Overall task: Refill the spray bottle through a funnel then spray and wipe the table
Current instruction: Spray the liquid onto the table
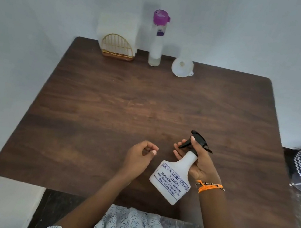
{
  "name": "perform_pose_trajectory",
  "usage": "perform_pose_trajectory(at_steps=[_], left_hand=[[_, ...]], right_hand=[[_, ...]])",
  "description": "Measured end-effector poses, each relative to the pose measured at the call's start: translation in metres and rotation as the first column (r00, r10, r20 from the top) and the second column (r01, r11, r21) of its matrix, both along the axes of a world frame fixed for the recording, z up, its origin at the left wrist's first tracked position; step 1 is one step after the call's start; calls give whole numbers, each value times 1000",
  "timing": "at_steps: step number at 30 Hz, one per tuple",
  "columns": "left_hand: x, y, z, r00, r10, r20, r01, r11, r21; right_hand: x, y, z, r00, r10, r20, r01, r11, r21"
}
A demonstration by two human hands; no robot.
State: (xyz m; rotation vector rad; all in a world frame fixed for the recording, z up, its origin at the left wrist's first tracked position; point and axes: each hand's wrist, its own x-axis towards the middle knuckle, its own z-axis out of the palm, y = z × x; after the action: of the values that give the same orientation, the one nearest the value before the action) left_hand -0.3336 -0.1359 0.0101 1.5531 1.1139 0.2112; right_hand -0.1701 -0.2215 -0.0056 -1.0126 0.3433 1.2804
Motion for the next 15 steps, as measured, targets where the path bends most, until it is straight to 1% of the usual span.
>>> perform_pose_trajectory(at_steps=[2,4,7,10,13,15], left_hand=[[18,-10,-1,999,-51,6,51,999,6],[38,-20,-2,995,-101,16,101,995,-2],[67,-34,-3,985,-170,24,170,985,5],[90,-45,-3,976,-217,5,217,976,22],[109,-51,-4,970,-243,4,243,970,32],[117,-53,-4,970,-244,13,244,969,28]], right_hand=[[16,-20,1,996,-89,-3,89,996,-5],[32,-37,4,991,-137,0,137,990,-24],[56,-56,5,983,-184,-4,184,980,-70],[78,-66,3,975,-220,-34,217,973,-78],[97,-66,3,973,-228,-29,225,971,-76],[107,-61,5,962,-273,-12,271,957,-101]])
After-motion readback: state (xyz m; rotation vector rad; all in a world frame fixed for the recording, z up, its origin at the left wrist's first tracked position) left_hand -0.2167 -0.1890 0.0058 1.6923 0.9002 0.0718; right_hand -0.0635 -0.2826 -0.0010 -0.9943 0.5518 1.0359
